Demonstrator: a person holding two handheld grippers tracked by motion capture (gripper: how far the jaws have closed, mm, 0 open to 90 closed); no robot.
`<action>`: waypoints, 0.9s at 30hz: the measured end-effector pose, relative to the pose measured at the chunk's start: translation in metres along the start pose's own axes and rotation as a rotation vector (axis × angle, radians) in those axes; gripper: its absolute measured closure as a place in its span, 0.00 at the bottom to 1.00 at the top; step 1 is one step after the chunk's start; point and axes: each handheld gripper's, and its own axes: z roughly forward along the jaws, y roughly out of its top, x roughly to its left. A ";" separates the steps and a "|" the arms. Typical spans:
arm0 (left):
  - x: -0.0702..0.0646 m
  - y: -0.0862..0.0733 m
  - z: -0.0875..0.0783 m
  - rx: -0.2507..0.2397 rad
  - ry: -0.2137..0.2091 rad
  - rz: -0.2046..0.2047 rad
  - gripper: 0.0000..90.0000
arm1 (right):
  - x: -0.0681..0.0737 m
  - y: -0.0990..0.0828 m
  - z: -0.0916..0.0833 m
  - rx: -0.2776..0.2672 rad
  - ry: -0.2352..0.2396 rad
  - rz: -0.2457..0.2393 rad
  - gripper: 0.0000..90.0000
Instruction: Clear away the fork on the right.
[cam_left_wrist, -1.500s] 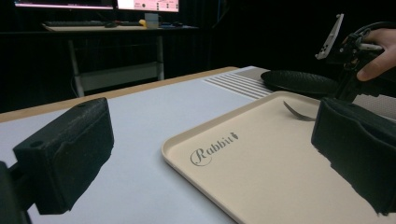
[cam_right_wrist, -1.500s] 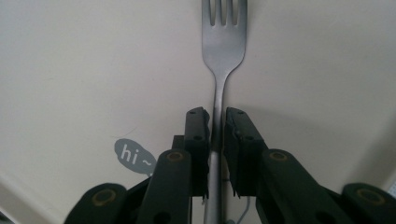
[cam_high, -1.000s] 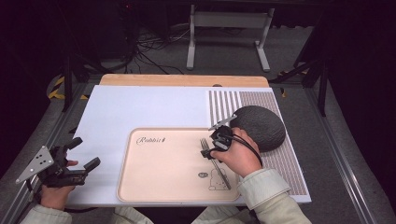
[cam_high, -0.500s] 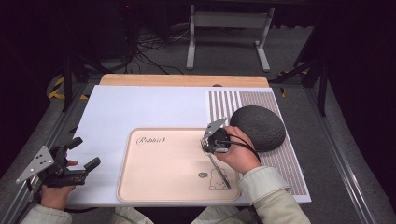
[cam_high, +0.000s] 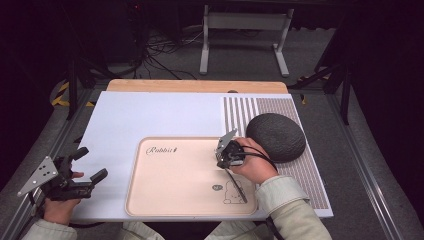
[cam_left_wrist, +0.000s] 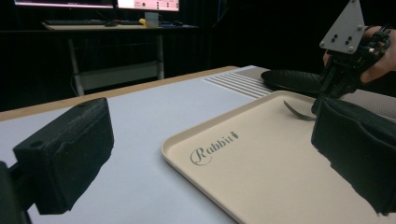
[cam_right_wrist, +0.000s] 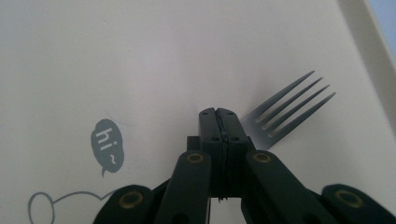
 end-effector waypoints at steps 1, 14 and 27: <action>0.000 0.000 0.000 -0.002 0.001 0.001 0.00 | 0.000 0.000 0.001 0.006 0.004 -0.002 1.00; 0.000 0.000 0.000 0.000 -0.002 0.001 0.00 | 0.000 -0.001 0.010 0.061 0.034 0.021 1.00; 0.000 0.000 0.000 -0.003 0.000 0.001 0.00 | -0.003 -0.004 0.008 0.070 0.004 0.073 1.00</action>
